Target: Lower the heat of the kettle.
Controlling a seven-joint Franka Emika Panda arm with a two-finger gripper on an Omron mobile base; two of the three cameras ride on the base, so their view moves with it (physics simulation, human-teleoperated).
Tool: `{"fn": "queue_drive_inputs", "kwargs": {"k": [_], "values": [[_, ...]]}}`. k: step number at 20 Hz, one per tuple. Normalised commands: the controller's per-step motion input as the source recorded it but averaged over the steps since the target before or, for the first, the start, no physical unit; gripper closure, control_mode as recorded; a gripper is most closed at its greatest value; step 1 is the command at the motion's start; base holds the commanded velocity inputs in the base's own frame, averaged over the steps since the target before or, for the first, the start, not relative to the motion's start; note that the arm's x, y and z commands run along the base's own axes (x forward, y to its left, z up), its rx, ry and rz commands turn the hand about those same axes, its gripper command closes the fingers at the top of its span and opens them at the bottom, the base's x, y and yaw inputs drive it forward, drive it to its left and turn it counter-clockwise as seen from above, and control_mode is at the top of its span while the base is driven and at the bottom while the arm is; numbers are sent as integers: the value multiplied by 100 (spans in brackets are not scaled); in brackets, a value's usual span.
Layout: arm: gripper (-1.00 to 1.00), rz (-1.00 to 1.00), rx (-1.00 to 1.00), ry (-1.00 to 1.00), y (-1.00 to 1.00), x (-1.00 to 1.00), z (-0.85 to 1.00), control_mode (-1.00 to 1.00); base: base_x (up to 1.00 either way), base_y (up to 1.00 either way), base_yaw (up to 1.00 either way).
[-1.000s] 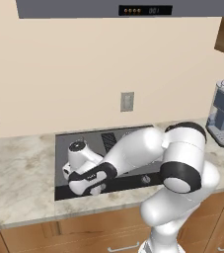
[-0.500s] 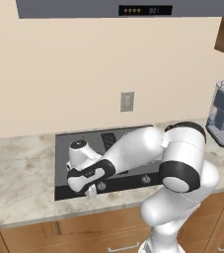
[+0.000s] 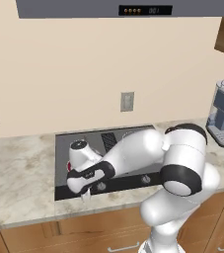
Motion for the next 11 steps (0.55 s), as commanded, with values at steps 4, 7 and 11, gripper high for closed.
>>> {"fn": "queue_drive_inputs", "kwargs": {"k": [4,7,11], "values": [[100,-33,4,0,5,-16,-5,-100,0,0,0],[100,-31,3,1,9,-12,-4,-100,0,0,0],[100,-29,2,0,9,-9,-3,-100,0,0,0]]}}
